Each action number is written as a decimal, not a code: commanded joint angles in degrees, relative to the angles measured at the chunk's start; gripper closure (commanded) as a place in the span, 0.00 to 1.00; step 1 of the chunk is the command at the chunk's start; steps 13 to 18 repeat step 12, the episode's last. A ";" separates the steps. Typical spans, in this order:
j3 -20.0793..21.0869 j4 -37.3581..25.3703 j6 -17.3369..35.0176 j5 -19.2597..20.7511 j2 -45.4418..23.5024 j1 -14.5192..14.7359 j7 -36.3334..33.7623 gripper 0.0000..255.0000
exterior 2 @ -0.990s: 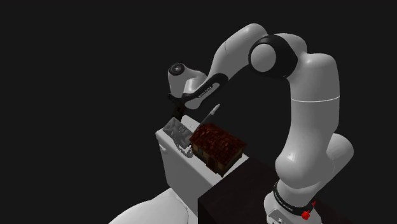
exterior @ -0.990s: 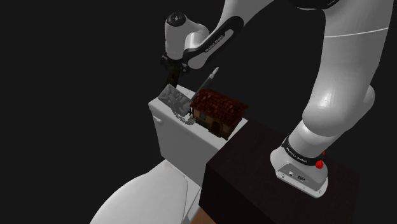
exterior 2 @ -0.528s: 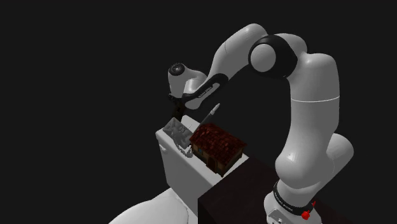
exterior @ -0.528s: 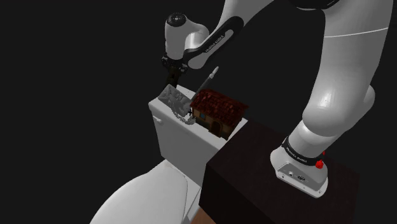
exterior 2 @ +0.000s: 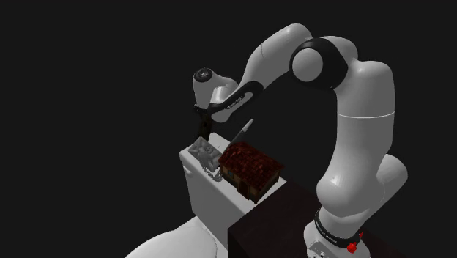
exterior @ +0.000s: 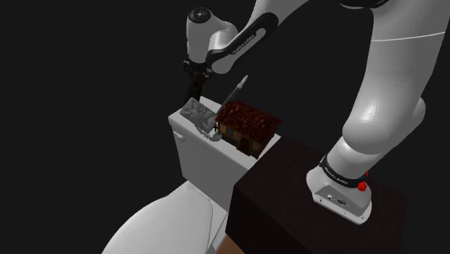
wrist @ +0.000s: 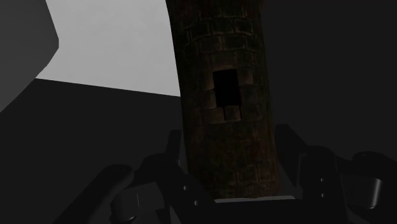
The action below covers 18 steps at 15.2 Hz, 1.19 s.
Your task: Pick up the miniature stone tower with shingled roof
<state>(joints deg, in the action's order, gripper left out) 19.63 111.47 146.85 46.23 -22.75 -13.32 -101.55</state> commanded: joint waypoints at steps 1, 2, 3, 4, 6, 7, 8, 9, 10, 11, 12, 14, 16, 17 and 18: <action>0.60 -0.20 -0.85 -1.23 0.93 -0.36 1.16 1.00; 0.89 -0.26 -1.27 -1.85 1.42 -0.56 1.75 1.00; 1.17 -0.33 -1.70 -2.47 1.89 -0.75 2.34 1.00; 1.45 -0.42 -2.14 -3.08 2.36 -0.93 2.92 1.00; 1.98 -0.63 -3.03 -4.29 3.28 -1.29 4.07 1.00; 2.23 -0.76 -3.48 -4.89 3.72 -1.45 4.64 1.00; 2.48 -0.90 -3.94 -5.48 4.16 -1.62 5.21 1.00; 2.72 -1.06 -4.41 -6.07 4.59 -1.77 5.76 1.00; 2.95 -1.22 -4.88 -6.65 5.02 -1.92 6.32 1.00; 2.98 -1.24 -4.95 -6.74 5.09 -1.94 6.40 1.00; 2.98 -1.25 -4.95 -6.74 5.08 -1.94 6.40 1.00; 2.98 -1.25 -4.95 -6.74 5.08 -1.94 6.40 1.00; 2.98 -1.25 -4.95 -6.74 5.08 -1.94 6.40 1.00; 2.98 -1.25 -4.95 -6.74 5.08 -1.94 6.40 1.00; 2.98 -1.25 -4.95 -6.74 5.08 -1.94 6.40 1.00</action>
